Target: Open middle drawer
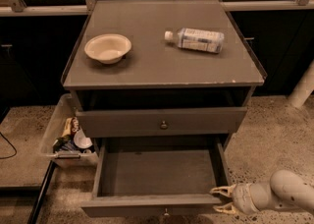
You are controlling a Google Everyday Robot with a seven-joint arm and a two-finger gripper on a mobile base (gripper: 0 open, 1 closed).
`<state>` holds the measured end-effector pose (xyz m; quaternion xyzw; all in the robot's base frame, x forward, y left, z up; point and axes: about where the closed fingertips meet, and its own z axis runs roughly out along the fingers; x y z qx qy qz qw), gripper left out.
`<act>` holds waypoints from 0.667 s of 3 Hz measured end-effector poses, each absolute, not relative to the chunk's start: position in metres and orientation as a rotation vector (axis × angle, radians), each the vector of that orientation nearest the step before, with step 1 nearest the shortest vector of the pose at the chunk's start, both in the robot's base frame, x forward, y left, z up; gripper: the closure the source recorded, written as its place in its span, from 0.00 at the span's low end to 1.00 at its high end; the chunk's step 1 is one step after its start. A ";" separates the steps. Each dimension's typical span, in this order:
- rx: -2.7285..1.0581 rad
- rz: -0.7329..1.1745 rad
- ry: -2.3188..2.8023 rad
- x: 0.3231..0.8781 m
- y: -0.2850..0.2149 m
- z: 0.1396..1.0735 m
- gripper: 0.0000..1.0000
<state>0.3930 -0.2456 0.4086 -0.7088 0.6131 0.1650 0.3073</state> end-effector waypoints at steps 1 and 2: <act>-1.875 0.436 1.622 0.393 -0.246 0.409 0.34; -1.875 0.437 1.622 0.393 -0.245 0.409 0.11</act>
Offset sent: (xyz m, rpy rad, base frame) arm 0.0000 0.0000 0.0000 0.0000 0.0000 0.0000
